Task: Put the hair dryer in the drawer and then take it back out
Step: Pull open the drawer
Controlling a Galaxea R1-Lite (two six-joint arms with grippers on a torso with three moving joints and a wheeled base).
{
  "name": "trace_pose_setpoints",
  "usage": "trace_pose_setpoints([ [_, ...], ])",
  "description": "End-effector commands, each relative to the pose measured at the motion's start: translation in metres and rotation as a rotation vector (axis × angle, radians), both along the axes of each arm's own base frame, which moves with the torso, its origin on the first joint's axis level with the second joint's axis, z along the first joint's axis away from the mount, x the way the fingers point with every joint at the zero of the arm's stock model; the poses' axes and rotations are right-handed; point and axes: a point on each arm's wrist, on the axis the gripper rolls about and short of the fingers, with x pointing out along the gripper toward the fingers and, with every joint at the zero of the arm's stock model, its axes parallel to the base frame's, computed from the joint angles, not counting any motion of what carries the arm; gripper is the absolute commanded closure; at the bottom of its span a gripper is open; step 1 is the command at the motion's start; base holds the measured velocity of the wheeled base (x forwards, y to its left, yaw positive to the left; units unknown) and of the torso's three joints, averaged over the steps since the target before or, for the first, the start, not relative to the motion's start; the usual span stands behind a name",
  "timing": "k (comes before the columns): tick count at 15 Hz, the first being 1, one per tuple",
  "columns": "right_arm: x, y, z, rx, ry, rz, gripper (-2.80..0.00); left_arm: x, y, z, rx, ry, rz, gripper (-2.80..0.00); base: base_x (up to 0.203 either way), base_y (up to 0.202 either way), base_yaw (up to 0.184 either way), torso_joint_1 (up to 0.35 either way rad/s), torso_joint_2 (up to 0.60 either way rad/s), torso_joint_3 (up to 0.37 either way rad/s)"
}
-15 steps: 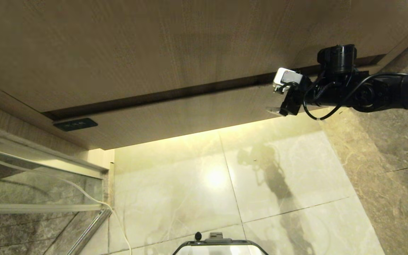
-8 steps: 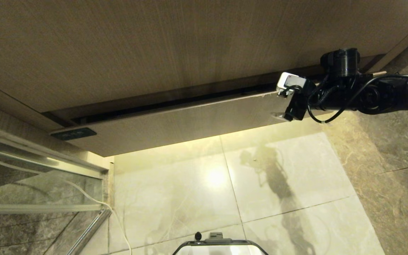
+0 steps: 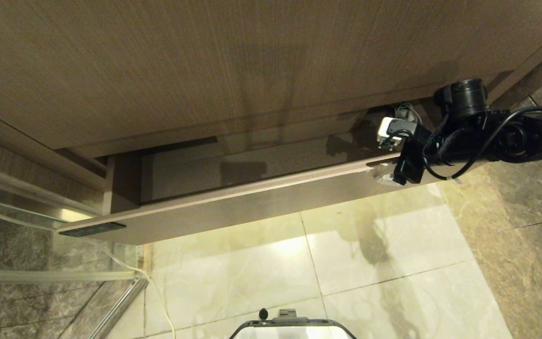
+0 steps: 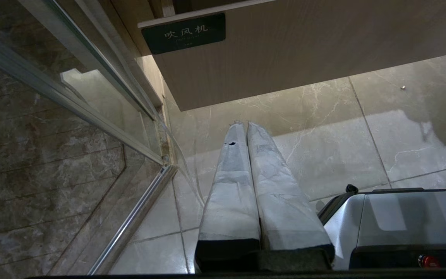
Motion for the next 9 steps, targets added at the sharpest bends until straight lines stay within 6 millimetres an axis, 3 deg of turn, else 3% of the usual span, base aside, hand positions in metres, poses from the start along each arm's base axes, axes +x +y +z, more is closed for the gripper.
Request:
trace_pose_setpoints([
  [1,-0.037,-0.007,0.012,-0.011,0.036,-0.002,-2.8,0.0,0.0,0.0,0.0,0.0,0.0,0.0,0.0,0.0,0.0,0.0,0.0,0.0],
  [4,-0.085,-0.019,0.008,0.008,0.17,-0.06,-2.8,0.0,0.0,0.0,0.0,0.001,0.0,0.0,0.0,0.0,0.0,0.0,0.0,0.0],
  [7,-0.133,-0.031,0.008,0.193,0.267,-0.214,-2.8,0.0,0.0,0.0,0.0,0.0,0.0,0.0,0.0,0.0,0.0,0.0,0.0,0.0],
  [9,-0.153,-0.037,0.01,0.294,0.285,-0.293,-2.8,0.0,0.0,0.0,0.0,0.001,0.0,0.0,0.0,0.0,0.0,0.0,0.0,0.0],
])
